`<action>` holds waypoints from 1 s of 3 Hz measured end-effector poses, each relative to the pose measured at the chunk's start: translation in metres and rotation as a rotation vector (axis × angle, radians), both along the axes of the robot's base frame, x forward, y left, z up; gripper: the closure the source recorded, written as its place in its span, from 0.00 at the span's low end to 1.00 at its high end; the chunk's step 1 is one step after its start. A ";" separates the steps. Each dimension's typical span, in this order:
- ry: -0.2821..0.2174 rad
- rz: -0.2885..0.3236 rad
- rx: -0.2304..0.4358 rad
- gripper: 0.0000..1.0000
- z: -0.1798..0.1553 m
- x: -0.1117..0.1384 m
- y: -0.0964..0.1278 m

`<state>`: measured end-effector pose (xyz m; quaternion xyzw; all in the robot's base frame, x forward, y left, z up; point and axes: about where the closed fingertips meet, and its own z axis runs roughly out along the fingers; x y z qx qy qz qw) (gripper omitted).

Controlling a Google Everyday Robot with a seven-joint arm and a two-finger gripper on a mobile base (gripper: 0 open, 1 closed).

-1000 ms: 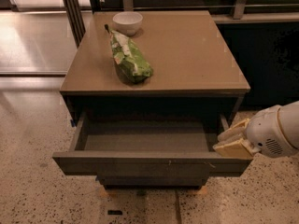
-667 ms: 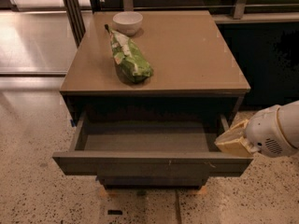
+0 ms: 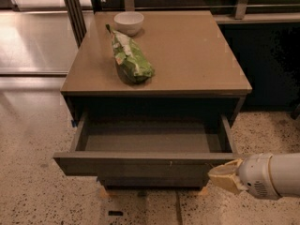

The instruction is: Close top drawer

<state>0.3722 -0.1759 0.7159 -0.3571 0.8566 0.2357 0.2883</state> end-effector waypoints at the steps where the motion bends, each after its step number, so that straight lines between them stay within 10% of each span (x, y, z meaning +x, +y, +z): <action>1: 0.052 -0.045 0.096 1.00 -0.057 -0.009 0.012; 3: -0.011 -0.053 0.023 1.00 -0.113 0.034 0.015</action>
Offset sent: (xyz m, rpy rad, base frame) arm 0.0191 0.0236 -0.1472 0.0707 0.0549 -0.0487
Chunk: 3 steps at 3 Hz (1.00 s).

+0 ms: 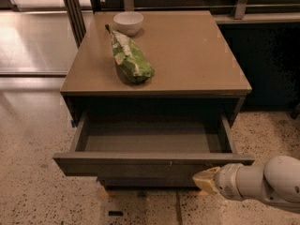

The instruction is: Close top drawer

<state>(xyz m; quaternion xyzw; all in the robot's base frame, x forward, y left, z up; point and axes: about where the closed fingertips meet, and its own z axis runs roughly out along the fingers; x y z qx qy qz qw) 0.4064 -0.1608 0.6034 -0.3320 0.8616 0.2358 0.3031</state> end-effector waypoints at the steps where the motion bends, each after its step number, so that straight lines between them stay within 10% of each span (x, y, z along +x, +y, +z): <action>1: -0.072 -0.005 -0.090 1.00 -0.003 0.025 -0.002; 3: -0.221 -0.056 -0.300 1.00 0.007 0.070 -0.017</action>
Offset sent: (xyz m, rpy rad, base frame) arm 0.1221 -0.0307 0.0344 -0.4912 -0.4158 -0.1256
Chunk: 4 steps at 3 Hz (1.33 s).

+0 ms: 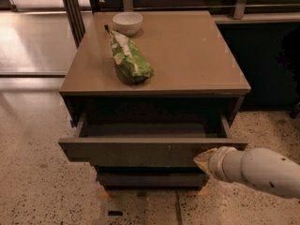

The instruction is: Close top drawer

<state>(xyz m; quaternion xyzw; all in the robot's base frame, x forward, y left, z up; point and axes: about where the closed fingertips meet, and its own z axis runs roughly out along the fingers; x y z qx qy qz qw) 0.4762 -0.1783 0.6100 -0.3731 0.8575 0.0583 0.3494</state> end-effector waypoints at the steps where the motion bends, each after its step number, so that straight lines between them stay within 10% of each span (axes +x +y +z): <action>1: -0.064 -0.036 -0.077 1.00 0.003 0.038 -0.014; 3: -0.058 -0.056 -0.147 1.00 -0.011 0.110 -0.024; 4: -0.058 -0.056 -0.147 1.00 -0.011 0.106 -0.024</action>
Offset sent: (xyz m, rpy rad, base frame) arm 0.1346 -0.0205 -0.0098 -0.1849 -0.0812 -0.0466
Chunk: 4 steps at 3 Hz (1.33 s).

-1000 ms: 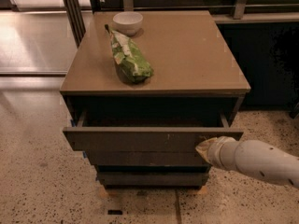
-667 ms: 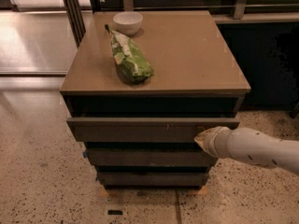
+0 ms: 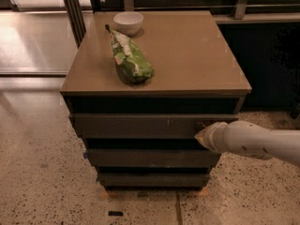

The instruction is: Close top drawer

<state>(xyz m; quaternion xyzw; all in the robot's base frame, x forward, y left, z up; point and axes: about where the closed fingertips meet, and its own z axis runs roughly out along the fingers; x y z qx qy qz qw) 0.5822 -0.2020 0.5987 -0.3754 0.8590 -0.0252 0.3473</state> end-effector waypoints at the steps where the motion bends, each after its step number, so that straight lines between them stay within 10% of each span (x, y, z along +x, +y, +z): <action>1: 0.069 0.056 0.053 1.00 -0.028 -0.004 0.014; 2: 0.193 0.054 0.215 1.00 -0.048 -0.039 0.013; 4: 0.271 0.070 0.258 0.60 -0.051 -0.066 0.011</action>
Offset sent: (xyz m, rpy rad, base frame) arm -0.2426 -0.0103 0.0057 0.5502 0.8296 0.1963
